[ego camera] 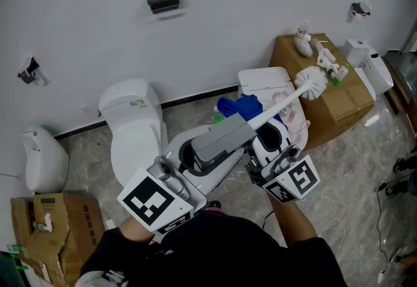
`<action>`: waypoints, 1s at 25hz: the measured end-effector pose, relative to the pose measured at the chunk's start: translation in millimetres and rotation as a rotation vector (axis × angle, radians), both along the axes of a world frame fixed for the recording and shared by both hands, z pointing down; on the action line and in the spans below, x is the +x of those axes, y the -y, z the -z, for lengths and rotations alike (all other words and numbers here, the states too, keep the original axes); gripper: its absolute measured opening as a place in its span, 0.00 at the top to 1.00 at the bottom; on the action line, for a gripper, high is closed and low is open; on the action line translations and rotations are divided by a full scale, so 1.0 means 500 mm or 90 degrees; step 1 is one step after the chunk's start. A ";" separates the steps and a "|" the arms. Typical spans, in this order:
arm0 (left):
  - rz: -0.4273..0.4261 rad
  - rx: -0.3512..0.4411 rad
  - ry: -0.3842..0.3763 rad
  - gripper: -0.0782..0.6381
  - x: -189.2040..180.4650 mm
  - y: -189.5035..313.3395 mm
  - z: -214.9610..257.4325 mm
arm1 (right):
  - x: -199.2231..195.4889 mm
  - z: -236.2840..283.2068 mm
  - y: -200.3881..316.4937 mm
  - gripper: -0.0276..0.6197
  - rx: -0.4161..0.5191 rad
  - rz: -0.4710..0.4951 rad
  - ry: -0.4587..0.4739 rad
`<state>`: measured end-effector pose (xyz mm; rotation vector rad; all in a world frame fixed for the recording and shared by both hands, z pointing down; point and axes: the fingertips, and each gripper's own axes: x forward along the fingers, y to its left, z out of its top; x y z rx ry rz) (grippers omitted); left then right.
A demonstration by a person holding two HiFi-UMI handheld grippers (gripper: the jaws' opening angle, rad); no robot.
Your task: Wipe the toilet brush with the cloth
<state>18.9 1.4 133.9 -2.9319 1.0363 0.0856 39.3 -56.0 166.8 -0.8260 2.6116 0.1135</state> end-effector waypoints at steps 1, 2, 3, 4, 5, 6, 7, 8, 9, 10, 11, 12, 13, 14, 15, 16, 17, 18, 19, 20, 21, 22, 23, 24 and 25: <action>0.000 0.000 0.000 0.66 0.000 -0.001 0.000 | 0.000 0.000 0.000 0.86 -0.001 0.001 0.000; 0.000 0.000 0.001 0.66 -0.001 -0.001 0.001 | 0.000 0.001 0.000 0.86 -0.003 0.003 0.003; 0.001 0.000 0.001 0.66 -0.001 -0.002 0.002 | 0.001 0.001 0.000 0.86 -0.006 0.005 0.008; 0.001 0.001 0.001 0.66 -0.001 -0.002 0.002 | 0.003 0.002 0.001 0.86 -0.008 0.005 0.012; 0.001 0.002 0.001 0.66 -0.002 -0.003 0.002 | 0.004 0.002 0.002 0.86 -0.008 0.004 0.014; 0.002 0.003 0.002 0.66 -0.002 -0.002 0.002 | 0.005 0.002 0.004 0.86 -0.007 0.003 0.015; 0.002 0.003 0.002 0.66 -0.002 -0.002 0.002 | 0.007 0.002 0.005 0.86 -0.007 0.003 0.016; 0.001 0.004 0.002 0.66 -0.002 -0.002 0.002 | 0.008 0.002 0.007 0.86 -0.009 0.003 0.019; 0.001 0.004 0.002 0.66 -0.002 -0.002 0.002 | 0.010 0.003 0.008 0.86 -0.011 0.002 0.022; 0.000 0.004 0.001 0.66 -0.002 -0.002 0.002 | 0.012 0.003 0.010 0.86 -0.012 0.000 0.024; -0.001 0.005 0.001 0.66 -0.002 -0.002 0.002 | 0.015 0.003 0.011 0.86 -0.012 -0.002 0.024; -0.002 0.005 0.000 0.66 -0.001 -0.002 0.002 | 0.017 0.003 0.013 0.86 -0.012 -0.005 0.025; -0.003 0.006 -0.001 0.66 -0.001 -0.002 0.002 | 0.019 0.002 0.014 0.86 -0.013 -0.006 0.027; -0.003 0.006 -0.002 0.66 -0.001 -0.001 0.002 | 0.021 0.002 0.016 0.86 -0.014 -0.008 0.028; -0.003 0.006 -0.001 0.66 -0.001 -0.001 0.001 | 0.024 0.001 0.018 0.86 -0.015 -0.009 0.029; -0.003 0.007 0.000 0.66 -0.001 -0.001 0.000 | 0.026 0.000 0.020 0.86 -0.016 -0.012 0.029; -0.004 0.009 0.002 0.66 0.000 -0.001 0.000 | 0.028 0.000 0.021 0.86 -0.017 -0.014 0.029; -0.004 0.011 0.004 0.66 0.000 -0.001 0.000 | 0.030 0.000 0.022 0.86 -0.018 -0.016 0.030; -0.004 0.012 0.004 0.66 0.000 -0.001 0.000 | 0.032 0.000 0.024 0.86 -0.020 -0.018 0.031; -0.005 0.011 0.004 0.66 0.000 -0.001 0.001 | 0.034 0.000 0.025 0.86 -0.021 -0.020 0.032; -0.005 0.010 0.002 0.66 -0.001 -0.001 0.001 | 0.036 0.000 0.026 0.86 -0.023 -0.023 0.033; -0.006 0.010 0.001 0.66 -0.002 -0.001 0.002 | 0.037 0.000 0.027 0.86 -0.026 -0.025 0.034; -0.006 0.009 0.001 0.66 -0.003 -0.002 0.002 | 0.038 0.000 0.029 0.86 -0.028 -0.027 0.035; -0.006 0.010 0.002 0.66 -0.003 -0.001 0.002 | 0.040 0.000 0.031 0.86 -0.030 -0.029 0.036; -0.007 0.010 0.003 0.66 0.000 0.000 0.002 | 0.046 -0.001 0.034 0.86 -0.031 -0.030 0.037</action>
